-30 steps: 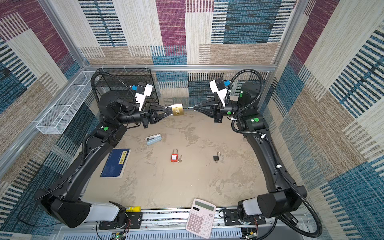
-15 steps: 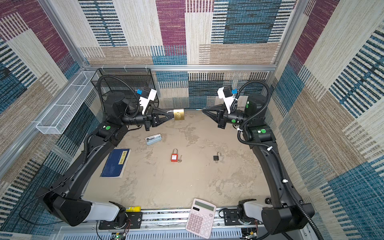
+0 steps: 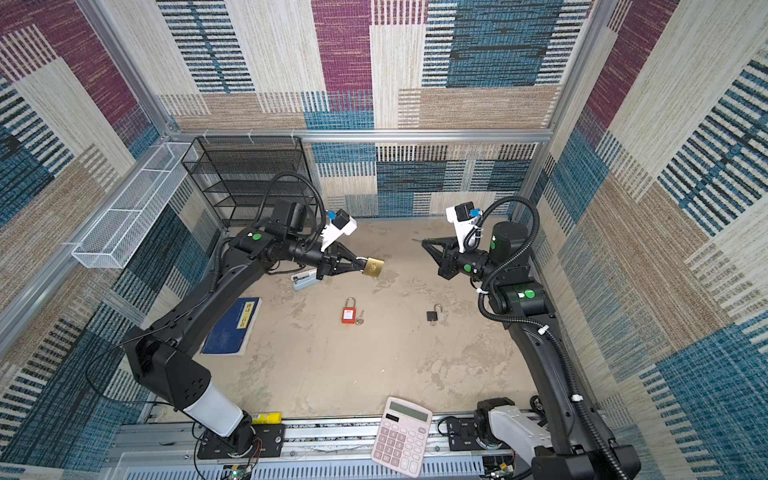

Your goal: Lock with the key

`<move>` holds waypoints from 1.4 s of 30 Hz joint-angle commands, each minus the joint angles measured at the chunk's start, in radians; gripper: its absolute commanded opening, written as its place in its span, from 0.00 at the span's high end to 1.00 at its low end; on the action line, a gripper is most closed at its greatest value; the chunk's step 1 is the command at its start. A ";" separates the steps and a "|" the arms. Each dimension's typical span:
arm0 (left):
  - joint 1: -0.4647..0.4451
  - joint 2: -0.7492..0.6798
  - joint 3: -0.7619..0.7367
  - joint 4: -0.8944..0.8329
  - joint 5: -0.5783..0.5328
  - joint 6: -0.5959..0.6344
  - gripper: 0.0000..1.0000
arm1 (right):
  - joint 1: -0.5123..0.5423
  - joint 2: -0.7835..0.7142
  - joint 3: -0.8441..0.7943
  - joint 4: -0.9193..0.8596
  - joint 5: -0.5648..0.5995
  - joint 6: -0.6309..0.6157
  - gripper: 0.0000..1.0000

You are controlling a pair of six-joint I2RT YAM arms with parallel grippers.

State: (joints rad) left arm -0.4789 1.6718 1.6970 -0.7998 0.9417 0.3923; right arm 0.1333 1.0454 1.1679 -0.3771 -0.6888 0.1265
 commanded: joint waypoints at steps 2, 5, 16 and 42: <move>-0.044 0.051 0.038 -0.165 -0.096 0.172 1.00 | 0.000 -0.021 -0.010 -0.029 0.063 -0.010 1.00; -0.076 0.116 0.085 -0.235 -0.172 0.229 1.00 | 0.000 -0.028 -0.008 -0.050 0.082 -0.019 1.00; -0.114 0.331 0.244 -0.456 -0.342 0.438 1.00 | 0.000 -0.054 0.007 -0.106 0.125 -0.044 1.00; -0.175 0.771 0.630 -0.803 -0.529 0.650 1.00 | 0.000 -0.076 0.018 -0.134 0.099 -0.042 1.00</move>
State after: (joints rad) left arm -0.6483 2.4321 2.3154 -1.5352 0.4213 0.9928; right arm 0.1333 0.9752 1.1896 -0.5289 -0.5804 0.0856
